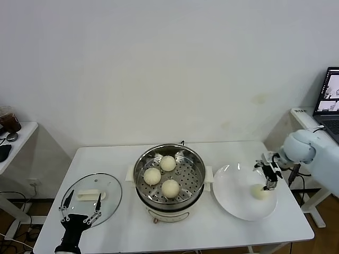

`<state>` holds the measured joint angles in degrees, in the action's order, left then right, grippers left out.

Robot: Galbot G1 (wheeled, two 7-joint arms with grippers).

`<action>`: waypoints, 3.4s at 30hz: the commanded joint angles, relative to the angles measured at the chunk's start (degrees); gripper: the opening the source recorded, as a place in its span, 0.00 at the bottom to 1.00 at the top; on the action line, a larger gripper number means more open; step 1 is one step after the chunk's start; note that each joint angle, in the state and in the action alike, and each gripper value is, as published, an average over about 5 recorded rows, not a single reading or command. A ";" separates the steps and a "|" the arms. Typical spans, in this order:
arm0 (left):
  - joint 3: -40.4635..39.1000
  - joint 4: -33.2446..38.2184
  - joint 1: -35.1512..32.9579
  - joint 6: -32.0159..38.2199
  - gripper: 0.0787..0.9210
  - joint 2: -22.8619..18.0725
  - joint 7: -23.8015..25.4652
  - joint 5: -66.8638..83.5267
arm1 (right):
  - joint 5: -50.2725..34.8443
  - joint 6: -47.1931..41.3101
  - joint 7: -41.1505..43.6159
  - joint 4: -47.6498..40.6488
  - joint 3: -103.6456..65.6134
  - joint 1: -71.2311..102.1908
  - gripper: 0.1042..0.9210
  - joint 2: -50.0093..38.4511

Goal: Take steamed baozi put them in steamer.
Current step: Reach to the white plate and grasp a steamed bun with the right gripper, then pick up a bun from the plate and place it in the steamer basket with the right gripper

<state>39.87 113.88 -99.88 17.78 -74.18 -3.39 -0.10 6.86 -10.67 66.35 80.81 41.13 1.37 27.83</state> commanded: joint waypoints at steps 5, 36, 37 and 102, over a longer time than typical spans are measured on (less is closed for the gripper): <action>0.34 0.19 -0.50 0.06 0.88 -0.23 -0.07 -0.31 | 7.94 2.22 -0.92 -9.71 -11.02 13.18 0.88 3.89; 0.44 -0.28 -0.24 0.31 0.88 -0.29 -0.27 -0.24 | 5.86 1.53 0.33 -8.09 -6.02 7.30 0.42 4.62; 0.38 -0.30 -0.15 0.32 0.88 -0.23 -0.27 -0.20 | 4.56 0.81 0.38 -7.04 -4.24 5.37 0.42 3.76; 0.38 -1.43 2.87 0.15 0.88 -0.09 -0.53 0.07 | -35.38 -30.95 -22.78 9.22 29.95 -27.94 0.67 27.63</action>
<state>40.23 112.41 -96.96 17.87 -74.23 -3.88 0.02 -28.28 -41.19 45.23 88.18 74.66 -28.13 56.69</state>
